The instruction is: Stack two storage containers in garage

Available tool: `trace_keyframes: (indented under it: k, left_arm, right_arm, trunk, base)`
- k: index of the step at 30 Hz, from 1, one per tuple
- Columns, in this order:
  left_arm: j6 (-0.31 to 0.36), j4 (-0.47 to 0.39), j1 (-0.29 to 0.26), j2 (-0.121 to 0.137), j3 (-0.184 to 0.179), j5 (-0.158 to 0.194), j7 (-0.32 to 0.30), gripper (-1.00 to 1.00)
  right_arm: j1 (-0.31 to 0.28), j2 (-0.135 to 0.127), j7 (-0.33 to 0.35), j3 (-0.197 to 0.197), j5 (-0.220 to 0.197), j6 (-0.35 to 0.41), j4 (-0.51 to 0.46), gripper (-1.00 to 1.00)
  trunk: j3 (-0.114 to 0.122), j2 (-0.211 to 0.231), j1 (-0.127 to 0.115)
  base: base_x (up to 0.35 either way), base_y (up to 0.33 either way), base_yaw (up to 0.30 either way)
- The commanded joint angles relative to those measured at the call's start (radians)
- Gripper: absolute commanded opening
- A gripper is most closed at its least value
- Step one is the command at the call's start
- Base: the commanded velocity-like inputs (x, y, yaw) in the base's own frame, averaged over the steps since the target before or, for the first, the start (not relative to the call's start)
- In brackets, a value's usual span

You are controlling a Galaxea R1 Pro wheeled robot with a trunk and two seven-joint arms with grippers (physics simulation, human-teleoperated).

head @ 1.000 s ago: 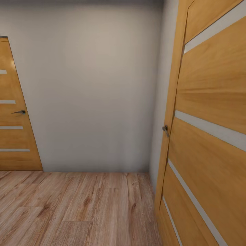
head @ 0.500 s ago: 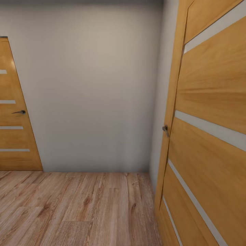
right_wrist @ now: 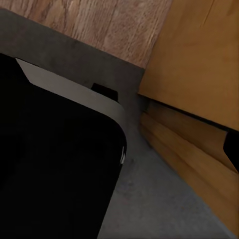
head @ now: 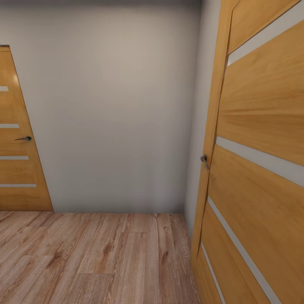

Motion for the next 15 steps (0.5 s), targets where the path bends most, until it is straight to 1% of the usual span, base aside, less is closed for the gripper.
trace_keyframes:
  k: [1, 15]
  left_arm:
    - [-0.002, 0.0, 0.0, 0.0, 0.001, 0.009, 0.0, 1.0]
    - [-0.002, 0.0, 0.0, 0.0, 0.001, 0.008, -0.002, 1.0]
  right_arm:
    - [-0.001, 0.001, -0.001, 0.008, -0.01, -0.006, 0.003, 1.0]
    - [-0.001, 0.004, 0.001, 0.01, -0.008, -0.004, 0.003, 1.0]
  trunk:
    - [-0.001, -0.001, 0.0]
    - [-0.001, -0.001, 0.0]
  base:
    - [0.0, 0.0, 0.0]
    - [0.0, 0.0, 0.0]
